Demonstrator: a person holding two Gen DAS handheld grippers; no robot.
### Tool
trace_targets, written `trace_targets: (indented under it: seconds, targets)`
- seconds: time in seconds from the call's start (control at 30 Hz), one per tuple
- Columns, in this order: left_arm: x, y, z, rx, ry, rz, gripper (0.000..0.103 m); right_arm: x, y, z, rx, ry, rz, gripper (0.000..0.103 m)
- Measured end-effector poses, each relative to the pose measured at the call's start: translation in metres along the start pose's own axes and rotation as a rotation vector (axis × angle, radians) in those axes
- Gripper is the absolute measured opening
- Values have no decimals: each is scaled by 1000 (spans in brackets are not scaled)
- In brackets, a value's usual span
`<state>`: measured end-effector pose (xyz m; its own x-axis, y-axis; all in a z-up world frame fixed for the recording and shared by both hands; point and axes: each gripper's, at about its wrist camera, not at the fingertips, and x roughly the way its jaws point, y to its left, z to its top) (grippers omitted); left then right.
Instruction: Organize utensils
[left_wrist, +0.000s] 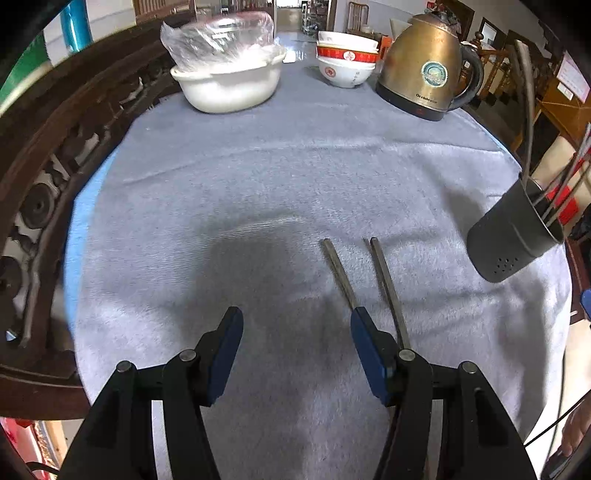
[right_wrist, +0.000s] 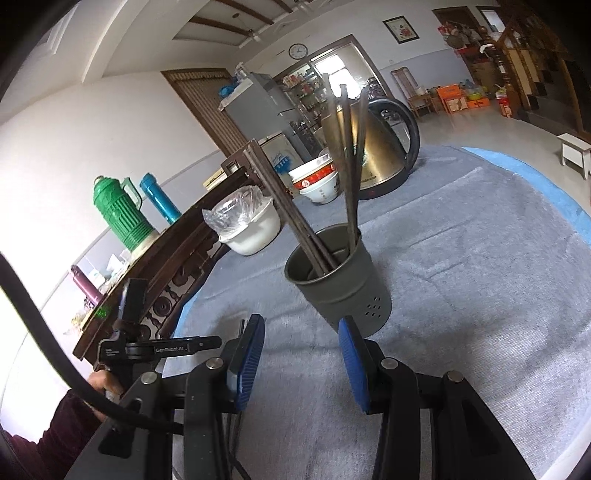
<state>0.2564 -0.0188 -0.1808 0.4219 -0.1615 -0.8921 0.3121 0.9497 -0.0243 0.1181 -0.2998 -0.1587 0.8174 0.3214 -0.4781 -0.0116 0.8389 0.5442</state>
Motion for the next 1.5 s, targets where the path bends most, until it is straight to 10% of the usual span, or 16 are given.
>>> trace_targets:
  seconds: [0.43, 1.5]
  targets:
    - [-42, -14, -19, 85, -136, 190, 64, 13, 28, -10, -43, 50, 14, 46]
    - [-60, 1, -34, 94, -210, 287, 67, 33, 74, -25, -146, 113, -11, 46]
